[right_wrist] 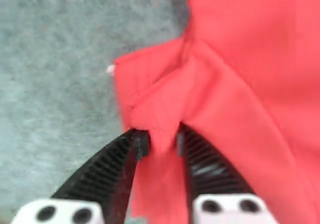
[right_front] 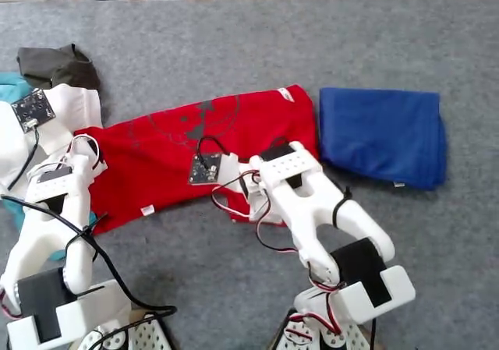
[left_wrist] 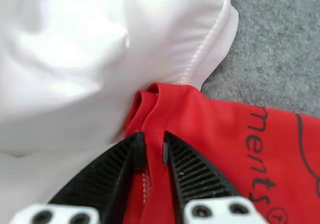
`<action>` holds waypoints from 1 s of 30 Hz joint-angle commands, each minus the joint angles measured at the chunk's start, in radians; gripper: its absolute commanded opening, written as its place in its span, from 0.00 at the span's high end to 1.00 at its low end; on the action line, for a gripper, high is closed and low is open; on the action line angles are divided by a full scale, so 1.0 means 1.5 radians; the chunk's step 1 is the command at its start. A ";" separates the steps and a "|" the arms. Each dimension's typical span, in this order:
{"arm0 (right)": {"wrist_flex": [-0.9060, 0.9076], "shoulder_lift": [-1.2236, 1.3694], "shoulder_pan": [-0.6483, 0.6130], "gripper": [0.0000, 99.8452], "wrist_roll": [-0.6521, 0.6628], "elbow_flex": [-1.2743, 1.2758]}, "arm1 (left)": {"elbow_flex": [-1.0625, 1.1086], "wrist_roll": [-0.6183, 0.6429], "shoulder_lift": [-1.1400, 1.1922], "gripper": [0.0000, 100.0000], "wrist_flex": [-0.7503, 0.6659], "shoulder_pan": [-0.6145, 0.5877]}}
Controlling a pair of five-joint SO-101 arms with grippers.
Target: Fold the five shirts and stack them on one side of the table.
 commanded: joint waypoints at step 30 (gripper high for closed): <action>0.045 0.107 0.023 0.99 -0.032 -0.131 | -0.031 -0.004 -0.001 0.91 0.002 0.008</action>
